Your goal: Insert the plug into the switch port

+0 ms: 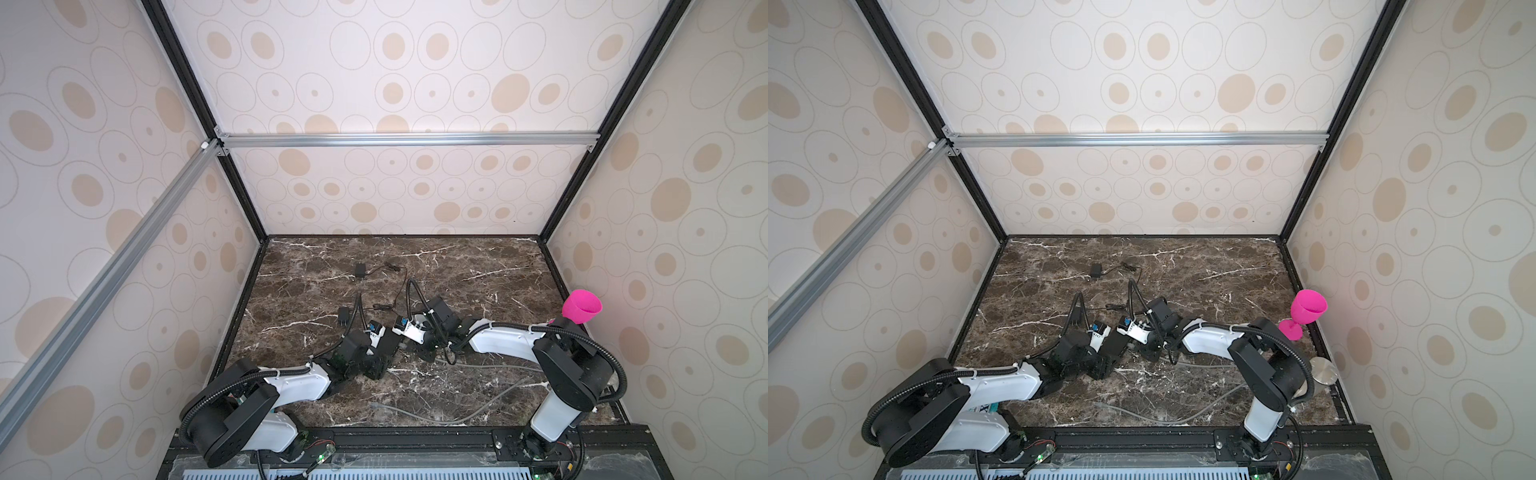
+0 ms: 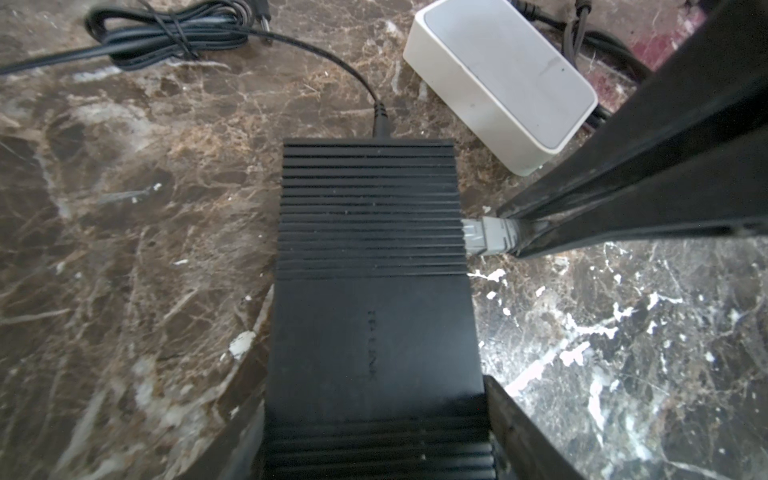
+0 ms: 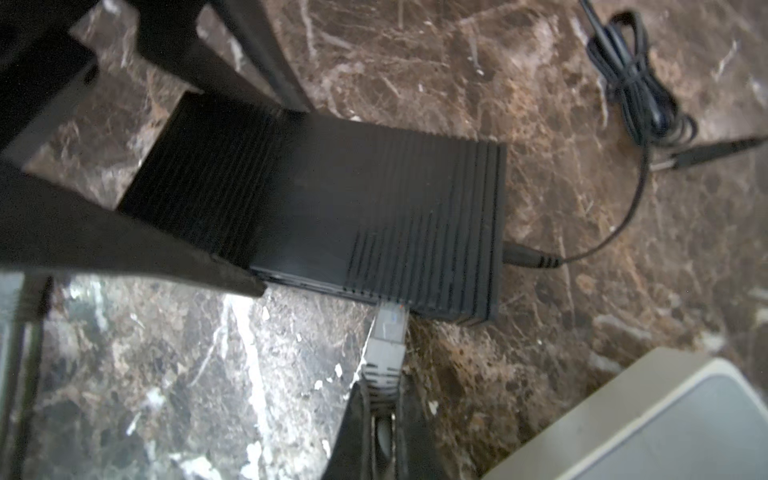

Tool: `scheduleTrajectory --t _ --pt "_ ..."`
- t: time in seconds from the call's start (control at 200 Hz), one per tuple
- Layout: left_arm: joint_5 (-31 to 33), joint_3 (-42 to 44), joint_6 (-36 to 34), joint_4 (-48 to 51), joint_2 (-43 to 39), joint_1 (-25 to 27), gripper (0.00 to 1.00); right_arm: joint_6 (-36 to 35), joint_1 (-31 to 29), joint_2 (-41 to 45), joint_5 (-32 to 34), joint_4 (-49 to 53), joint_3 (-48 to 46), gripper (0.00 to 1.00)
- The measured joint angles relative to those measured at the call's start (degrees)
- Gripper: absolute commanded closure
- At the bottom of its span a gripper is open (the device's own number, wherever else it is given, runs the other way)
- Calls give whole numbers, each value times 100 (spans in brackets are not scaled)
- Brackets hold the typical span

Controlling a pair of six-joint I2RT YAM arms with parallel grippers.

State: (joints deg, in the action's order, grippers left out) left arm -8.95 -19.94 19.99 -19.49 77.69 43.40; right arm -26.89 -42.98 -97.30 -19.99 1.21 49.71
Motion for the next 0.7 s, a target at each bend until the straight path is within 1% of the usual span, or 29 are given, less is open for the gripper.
scheduleTrajectory --t 0.065,0.13,0.23,0.32,0.375,0.47,0.515,0.59,0.7 --pt "4 -70 -160 103 42 0 100 -321 31 0 -66 -236 -146 100" --pt "31 -120 -243 136 94 0 100 -286 70 0 -70 -466 -254 100" --pt "61 -177 -264 136 157 0 100 201 116 4 -74 -555 -282 100" --pt "52 -184 -293 138 160 0 100 546 87 11 -72 -280 -155 100" --pt "46 -186 -299 142 160 0 100 555 -20 22 118 -72 -50 100" --pt "28 -190 -389 164 166 0 100 562 -337 57 785 66 -20 100" --pt "31 -195 -420 168 175 0 100 782 -435 57 1034 160 37 100" --pt "15 -214 -422 155 199 0 100 1255 -481 35 1252 476 216 100" --pt "4 -273 -350 90 280 0 100 2098 -299 -48 1189 898 494 100"
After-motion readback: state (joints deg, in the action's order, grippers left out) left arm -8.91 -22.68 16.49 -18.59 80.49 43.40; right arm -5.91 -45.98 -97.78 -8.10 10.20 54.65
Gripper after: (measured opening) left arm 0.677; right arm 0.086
